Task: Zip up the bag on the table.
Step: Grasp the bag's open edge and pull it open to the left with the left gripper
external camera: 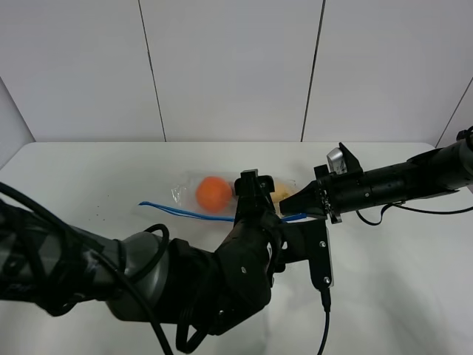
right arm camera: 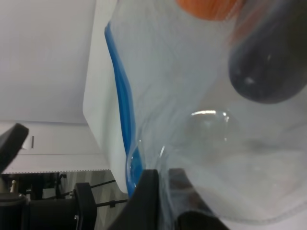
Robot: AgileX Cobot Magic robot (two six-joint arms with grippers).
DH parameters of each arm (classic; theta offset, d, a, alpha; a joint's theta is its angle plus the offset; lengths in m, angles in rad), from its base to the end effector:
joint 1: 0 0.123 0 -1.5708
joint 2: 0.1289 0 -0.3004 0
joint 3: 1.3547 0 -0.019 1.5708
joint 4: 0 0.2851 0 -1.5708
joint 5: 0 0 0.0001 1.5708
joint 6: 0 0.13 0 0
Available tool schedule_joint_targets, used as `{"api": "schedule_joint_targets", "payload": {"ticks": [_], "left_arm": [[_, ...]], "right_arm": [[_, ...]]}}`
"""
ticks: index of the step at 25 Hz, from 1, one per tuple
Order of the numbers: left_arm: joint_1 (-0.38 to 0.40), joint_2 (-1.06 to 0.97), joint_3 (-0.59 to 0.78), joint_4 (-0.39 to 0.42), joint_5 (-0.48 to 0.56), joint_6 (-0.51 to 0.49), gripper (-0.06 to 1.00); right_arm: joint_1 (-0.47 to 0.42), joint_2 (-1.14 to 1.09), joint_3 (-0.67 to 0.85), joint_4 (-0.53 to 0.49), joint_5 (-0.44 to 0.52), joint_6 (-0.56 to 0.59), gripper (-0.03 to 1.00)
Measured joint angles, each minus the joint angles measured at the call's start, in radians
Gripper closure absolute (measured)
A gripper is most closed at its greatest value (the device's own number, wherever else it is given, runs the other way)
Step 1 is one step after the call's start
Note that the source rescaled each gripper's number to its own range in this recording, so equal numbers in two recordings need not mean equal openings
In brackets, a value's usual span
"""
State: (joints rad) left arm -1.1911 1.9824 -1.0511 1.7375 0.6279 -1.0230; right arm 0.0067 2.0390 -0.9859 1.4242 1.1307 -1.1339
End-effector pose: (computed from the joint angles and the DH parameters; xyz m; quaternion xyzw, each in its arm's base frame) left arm 0.2322 -0.3784 0.1100 0.6470 0.5928 0.1855 0.4422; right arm 0.3632 0.1188 0.0925 -0.0391 0.8434 0.5265 0.1000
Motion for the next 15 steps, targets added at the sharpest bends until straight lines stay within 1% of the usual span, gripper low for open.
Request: {"api": "schedule_joint_targets", "payload": {"ticks": [4,8,15], "left_arm": [[0.000,0.015,-0.025,0.000,-0.001,0.007,0.06],[0.000,0.015,-0.025,0.000,-0.005,0.007,0.15],[0.000,0.015,-0.025,0.000,-0.031,0.007,0.43]], "right_arm": [[0.000,0.000,0.000,0.000,0.005,0.003,0.97],[0.000,0.000,0.000,0.000,0.005,0.003,0.97],[0.000,0.000,0.000,0.000,0.007,0.003,0.97]]}}
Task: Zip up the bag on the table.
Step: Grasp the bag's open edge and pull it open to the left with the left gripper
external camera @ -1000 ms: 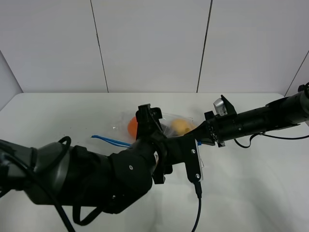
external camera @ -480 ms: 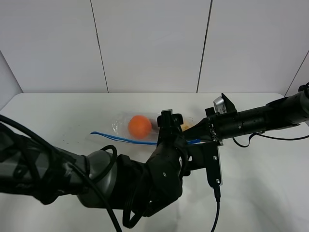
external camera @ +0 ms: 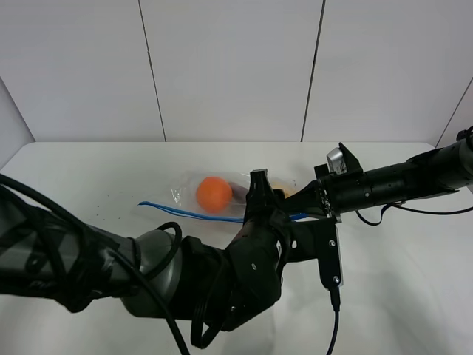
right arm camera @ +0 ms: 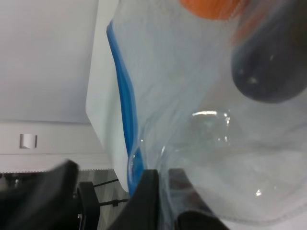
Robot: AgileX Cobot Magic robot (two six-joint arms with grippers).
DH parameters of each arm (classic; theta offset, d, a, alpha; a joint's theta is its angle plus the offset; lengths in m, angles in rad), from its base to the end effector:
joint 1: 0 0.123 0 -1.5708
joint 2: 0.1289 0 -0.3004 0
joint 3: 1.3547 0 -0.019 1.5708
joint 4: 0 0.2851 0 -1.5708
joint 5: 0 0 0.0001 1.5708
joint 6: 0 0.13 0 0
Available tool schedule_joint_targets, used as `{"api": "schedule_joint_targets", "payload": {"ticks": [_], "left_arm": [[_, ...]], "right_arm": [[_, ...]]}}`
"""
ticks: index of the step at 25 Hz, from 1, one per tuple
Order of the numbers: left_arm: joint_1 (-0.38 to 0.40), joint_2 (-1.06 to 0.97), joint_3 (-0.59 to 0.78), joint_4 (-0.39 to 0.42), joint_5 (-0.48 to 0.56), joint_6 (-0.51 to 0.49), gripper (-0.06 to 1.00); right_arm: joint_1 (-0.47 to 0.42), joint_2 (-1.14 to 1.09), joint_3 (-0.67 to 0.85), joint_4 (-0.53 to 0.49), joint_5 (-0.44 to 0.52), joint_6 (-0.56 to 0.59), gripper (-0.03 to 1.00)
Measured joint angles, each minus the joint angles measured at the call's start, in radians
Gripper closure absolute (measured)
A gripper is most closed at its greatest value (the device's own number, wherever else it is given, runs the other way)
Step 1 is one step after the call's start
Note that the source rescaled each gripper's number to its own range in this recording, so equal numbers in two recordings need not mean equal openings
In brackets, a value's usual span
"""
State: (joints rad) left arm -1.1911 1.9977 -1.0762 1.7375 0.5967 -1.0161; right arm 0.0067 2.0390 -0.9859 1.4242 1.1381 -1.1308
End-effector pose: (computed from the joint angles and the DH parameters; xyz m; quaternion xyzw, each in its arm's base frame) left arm 0.2320 -0.3868 0.1083 0.6541 0.5893 0.1724 0.4418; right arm 0.3626 0.1192 0.0931 -0.0389 0.8418 0.5294 0.0977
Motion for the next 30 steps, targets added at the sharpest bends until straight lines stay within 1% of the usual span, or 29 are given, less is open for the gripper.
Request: {"api": "schedule_joint_targets", "payload": {"ticks": [2,9,13,21,23,27,30], "left_arm": [[0.000,0.003,0.000,0.000,-0.007,0.003,0.50],[0.000,0.031,0.000,0.000,-0.010,0.037,0.67],[0.000,0.035,0.000,0.000,-0.004,0.039,0.71],[0.000,0.035,0.000,0.000,0.000,0.041,0.72],[0.000,0.035,0.000,0.000,0.011,0.046,0.76],[0.000,0.035,0.000,0.000,0.015,0.057,0.89],[0.000,0.035,0.000,0.000,0.015,0.063,0.94]], "right_arm": [[0.000,0.000,0.000,0.000,0.004,0.000,0.97],[0.000,0.000,0.000,0.000,0.004,0.000,0.97],[0.000,0.000,0.000,0.000,0.004,0.000,0.97],[0.000,0.000,0.000,0.000,0.005,0.000,0.97],[0.000,0.000,0.000,0.000,0.005,0.000,0.97],[0.000,0.000,0.000,0.000,0.005,0.000,0.97],[0.000,0.000,0.000,0.000,0.005,0.000,0.97]]}}
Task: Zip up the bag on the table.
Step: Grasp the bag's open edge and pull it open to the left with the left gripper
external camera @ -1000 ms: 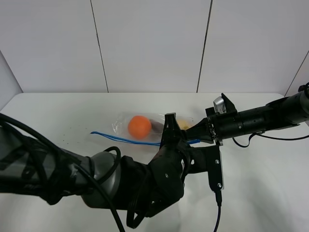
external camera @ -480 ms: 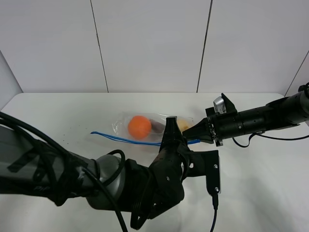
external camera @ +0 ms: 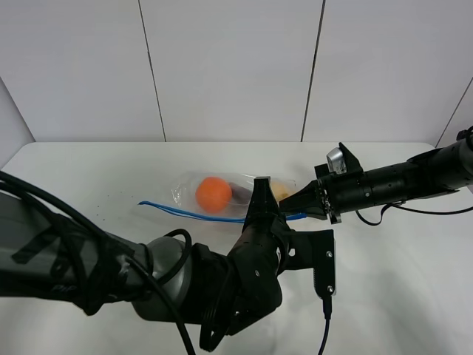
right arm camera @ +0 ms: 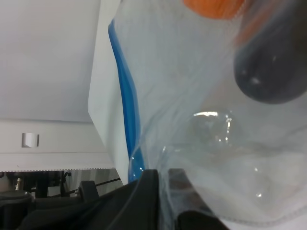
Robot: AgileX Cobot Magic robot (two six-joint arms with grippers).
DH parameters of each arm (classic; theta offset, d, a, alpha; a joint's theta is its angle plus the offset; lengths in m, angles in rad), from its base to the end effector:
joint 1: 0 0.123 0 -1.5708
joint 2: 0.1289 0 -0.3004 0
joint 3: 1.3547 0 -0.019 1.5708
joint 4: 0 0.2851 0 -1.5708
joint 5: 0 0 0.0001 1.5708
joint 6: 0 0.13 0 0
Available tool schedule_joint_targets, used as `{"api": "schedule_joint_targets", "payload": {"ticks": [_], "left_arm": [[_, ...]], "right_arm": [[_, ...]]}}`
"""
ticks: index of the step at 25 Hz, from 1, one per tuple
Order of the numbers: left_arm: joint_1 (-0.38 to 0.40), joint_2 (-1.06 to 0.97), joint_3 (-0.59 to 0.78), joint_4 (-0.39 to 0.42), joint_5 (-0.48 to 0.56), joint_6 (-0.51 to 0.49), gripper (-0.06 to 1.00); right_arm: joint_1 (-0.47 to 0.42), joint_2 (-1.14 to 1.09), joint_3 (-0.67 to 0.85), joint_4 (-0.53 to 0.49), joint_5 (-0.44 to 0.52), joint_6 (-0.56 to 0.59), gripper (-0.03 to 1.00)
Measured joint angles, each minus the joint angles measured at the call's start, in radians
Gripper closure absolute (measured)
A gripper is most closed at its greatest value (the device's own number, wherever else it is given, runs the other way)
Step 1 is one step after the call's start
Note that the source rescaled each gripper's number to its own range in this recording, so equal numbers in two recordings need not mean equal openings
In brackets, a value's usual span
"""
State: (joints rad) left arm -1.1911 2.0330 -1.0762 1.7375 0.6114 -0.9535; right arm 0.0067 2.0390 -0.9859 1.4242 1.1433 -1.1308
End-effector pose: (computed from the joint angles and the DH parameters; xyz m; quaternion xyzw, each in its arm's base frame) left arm 0.2330 -0.3850 0.0936 0.6771 0.5689 0.1973 0.4230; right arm 0.3622 0.1195 0.0936 -0.0397 0.8407 0.5313 0.0967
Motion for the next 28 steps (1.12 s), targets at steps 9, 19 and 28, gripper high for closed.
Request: {"api": "schedule_joint_targets", "payload": {"ticks": [9,19,28], "left_arm": [[-0.002,0.000,0.000,0.000,0.005,0.067,0.94],[-0.008,0.000,0.000,-0.030,0.050,0.131,0.94],[-0.008,0.000,0.000,-0.068,0.079,0.149,0.94]], "right_arm": [[0.000,0.000,0.000,0.000,0.000,0.000,0.97],[0.000,0.000,0.000,0.000,0.004,0.000,0.97],[0.001,0.000,0.000,-0.003,0.003,0.003,0.97]]}}
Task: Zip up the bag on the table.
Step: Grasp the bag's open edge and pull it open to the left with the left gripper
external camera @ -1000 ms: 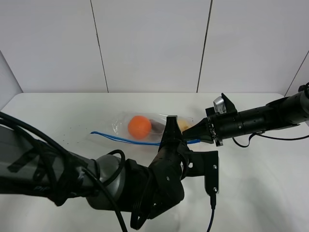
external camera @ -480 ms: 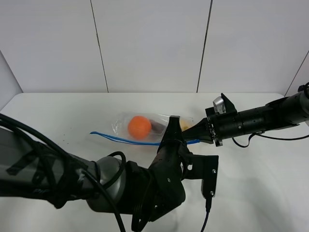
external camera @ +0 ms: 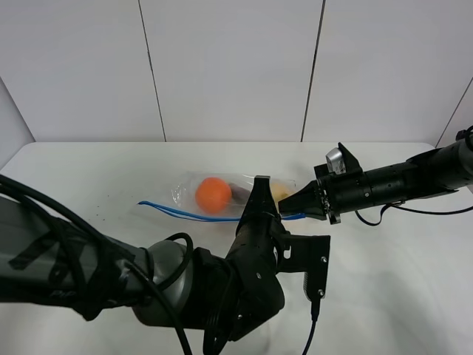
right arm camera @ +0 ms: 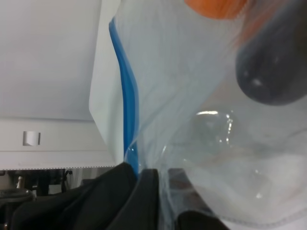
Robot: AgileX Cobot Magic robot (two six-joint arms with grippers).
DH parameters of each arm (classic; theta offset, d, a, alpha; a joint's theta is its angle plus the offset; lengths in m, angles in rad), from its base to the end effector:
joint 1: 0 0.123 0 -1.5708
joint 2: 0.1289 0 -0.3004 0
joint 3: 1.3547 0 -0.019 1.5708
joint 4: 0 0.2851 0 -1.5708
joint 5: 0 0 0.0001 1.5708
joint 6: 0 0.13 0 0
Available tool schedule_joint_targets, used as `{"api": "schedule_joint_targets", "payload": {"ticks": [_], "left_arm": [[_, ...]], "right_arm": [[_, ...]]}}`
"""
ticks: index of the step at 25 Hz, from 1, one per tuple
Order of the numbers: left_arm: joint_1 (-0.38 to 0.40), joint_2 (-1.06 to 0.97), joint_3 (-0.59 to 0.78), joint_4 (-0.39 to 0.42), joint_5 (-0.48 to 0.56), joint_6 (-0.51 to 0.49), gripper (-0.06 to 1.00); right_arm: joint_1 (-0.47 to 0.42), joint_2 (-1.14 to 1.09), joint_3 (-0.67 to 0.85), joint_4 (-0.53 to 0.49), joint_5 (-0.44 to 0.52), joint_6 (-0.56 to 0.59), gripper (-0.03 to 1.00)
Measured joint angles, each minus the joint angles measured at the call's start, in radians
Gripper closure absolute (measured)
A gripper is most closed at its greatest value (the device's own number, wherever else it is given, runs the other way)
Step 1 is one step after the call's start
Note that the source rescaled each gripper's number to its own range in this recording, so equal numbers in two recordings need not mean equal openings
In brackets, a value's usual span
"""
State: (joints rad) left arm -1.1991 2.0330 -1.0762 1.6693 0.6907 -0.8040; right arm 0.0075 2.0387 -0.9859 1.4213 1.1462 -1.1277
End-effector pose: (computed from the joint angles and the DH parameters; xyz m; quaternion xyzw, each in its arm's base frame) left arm 0.2355 -0.3769 0.0956 0.6894 0.5467 0.2531 0.4021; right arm 0.3617 0.1199 0.0938 -0.0404 0.8405 0.5320 0.0946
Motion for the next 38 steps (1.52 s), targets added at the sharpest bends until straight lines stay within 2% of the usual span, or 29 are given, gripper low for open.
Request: {"api": "schedule_joint_targets", "payload": {"ticks": [8,13,21,27,38], "left_arm": [[0.059,-0.044,0.029,-0.034,-0.023,0.004,0.94],[0.114,-0.071,0.106,-0.035,-0.018,0.007,0.94],[0.133,-0.079,0.232,-0.006,0.001,0.004,0.94],[0.192,-0.081,0.292,-0.003,0.006,0.001,0.94],[0.300,-0.081,0.307,-0.025,0.006,-0.003,0.94]], "right_arm": [[0.000,0.000,0.000,0.000,-0.006,0.000,0.97],[0.000,0.000,0.000,-0.008,-0.016,0.000,0.97],[0.000,0.000,0.000,-0.028,-0.019,0.000,0.97],[0.000,0.000,0.000,-0.030,-0.020,0.000,0.97],[0.000,0.000,0.000,-0.033,-0.022,0.000,0.97]]}}
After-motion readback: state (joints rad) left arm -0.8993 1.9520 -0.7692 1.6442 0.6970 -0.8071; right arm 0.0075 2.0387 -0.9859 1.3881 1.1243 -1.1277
